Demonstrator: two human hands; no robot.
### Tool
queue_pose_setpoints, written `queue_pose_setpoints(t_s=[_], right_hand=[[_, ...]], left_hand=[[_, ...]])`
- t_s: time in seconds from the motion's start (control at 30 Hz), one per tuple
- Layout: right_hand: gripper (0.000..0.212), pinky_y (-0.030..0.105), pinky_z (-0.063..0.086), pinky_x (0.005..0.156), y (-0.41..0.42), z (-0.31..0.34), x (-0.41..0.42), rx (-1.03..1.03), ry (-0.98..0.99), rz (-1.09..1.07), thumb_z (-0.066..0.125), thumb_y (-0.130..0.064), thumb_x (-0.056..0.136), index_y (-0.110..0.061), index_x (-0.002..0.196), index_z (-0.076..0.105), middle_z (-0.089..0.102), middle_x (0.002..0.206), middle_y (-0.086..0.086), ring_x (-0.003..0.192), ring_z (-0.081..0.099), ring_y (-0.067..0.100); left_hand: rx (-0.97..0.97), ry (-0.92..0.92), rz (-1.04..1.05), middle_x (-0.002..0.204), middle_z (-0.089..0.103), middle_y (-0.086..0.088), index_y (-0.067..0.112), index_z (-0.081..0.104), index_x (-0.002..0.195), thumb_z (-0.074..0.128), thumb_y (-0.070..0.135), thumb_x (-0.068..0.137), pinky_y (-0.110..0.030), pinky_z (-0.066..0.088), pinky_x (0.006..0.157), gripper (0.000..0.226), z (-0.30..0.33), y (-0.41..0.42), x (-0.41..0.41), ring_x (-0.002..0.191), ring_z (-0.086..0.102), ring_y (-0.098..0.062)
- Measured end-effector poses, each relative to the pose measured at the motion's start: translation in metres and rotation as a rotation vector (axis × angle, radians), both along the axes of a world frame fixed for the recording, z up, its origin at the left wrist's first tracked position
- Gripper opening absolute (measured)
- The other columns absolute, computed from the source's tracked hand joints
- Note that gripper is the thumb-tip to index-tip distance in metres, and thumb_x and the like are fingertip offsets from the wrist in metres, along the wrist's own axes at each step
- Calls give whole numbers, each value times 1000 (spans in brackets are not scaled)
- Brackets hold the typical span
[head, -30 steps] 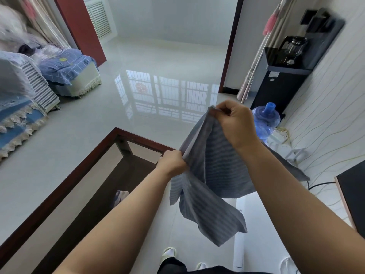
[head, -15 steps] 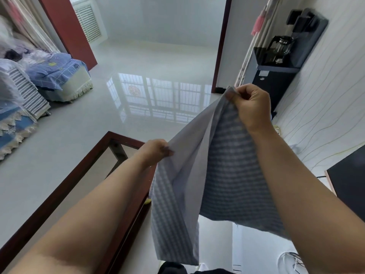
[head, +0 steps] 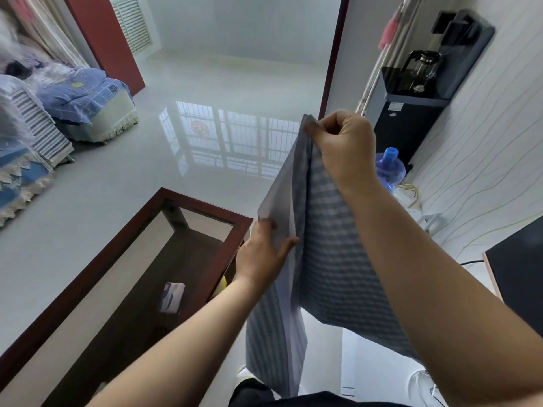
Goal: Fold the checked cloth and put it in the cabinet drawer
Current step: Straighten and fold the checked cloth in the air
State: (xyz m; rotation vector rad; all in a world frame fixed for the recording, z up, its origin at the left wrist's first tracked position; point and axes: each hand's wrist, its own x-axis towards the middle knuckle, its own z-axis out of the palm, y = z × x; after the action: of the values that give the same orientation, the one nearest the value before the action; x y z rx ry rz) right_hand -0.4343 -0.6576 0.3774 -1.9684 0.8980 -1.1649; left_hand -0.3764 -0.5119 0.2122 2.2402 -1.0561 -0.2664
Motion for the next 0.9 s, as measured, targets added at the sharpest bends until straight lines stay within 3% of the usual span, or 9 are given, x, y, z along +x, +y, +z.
queue_pose_setpoints(t_s=[0.1,0.17,0.27,0.37,0.5,0.6,0.67,0.77,0.9], right_hand=[[31,22,45,59,8,-2,2,3,-5,11,71,-36,82,-8,72,64,53,56,-12,51,47,3],[32,22,45,59,12,-1,2,-6,-7,14,70,-37,83,-7,73,64,54,57,-12,52,47,3],[29,25,47,61,5,4,-10,-14,-6,1,70,-37,83,-10,73,63,56,59,-10,53,49,4],[25,29,50,62,-18,10,-35,-17,-15,-19,70,-36,83,-23,66,58,56,61,-11,53,48,1],[24,28,50,63,-30,12,-53,-4,-54,-11,72,-33,81,-29,65,55,57,63,-10,56,48,1],[23,24,49,61,-30,13,-53,-11,-78,-1,73,-33,81,-28,65,56,57,63,-9,56,48,2],[23,22,49,62,-32,14,-53,-21,-77,-2,72,-33,81,-29,65,56,57,64,-10,57,48,1],[26,19,48,60,-33,13,-52,-40,-73,-6,72,-34,81,-30,64,54,56,62,-12,54,47,-1],[29,15,44,57,-29,9,-45,-47,-80,-19,71,-32,82,-31,63,50,52,59,-14,50,47,-3]], left_hand=[[99,111,37,146,25,-3,20,53,117,55,71,75,-41,49,85,66,3,-15,-17,113,55,-32],[80,173,54,150,13,2,18,55,119,56,60,81,-46,48,90,57,-1,-24,-26,116,51,-33],[-84,180,46,139,24,-2,13,55,119,53,29,91,-39,50,85,33,-5,-21,-18,100,55,-30],[-170,109,-133,133,40,-6,15,54,118,52,24,91,-38,52,86,28,-14,-7,19,98,57,-30],[-239,79,-249,135,54,-11,26,30,136,45,26,96,-52,51,91,42,-9,-5,43,112,60,-35],[-288,187,-147,119,64,-17,45,4,142,48,31,98,-48,52,83,63,-8,-7,26,93,66,-36],[-324,140,-21,96,69,-14,28,29,133,49,43,96,-45,56,72,44,-16,-3,18,78,68,-35],[-354,-210,8,89,69,-9,9,66,98,54,43,93,-39,57,67,36,-32,5,15,76,66,-29],[-244,-408,-73,78,69,-4,15,66,116,54,20,94,-33,52,57,25,-36,3,1,60,62,-23]])
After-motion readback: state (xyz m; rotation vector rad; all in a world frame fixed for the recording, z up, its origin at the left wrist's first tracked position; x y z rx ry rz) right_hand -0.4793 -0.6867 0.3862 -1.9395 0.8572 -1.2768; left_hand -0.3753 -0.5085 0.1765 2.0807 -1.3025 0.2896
